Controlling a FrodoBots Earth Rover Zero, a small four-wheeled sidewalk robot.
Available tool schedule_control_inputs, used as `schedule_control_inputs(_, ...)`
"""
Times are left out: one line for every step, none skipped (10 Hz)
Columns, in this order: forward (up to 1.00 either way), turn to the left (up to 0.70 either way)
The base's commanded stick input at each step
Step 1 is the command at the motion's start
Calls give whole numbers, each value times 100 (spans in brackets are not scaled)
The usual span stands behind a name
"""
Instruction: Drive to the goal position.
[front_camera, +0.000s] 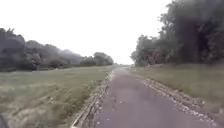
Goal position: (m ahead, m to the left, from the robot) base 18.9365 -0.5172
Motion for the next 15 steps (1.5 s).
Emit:
schedule_control_inputs(85, 0)
schedule_control_inputs(85, 0)
schedule_control_inputs(85, 0)
schedule_control_inputs(85, 0)
schedule_control_inputs(85, 0)
schedule_control_inputs(85, 0)
schedule_control_inputs(85, 0)
schedule_control_inputs(85, 0)
schedule_control_inputs(85, -27)
schedule_control_inputs(85, -27)
schedule_control_inputs(85, -13)
schedule_control_inputs(85, 0)
schedule_control_inputs(85, 0)
schedule_control_inputs(85, 0)
schedule_control_inputs(85, 0)
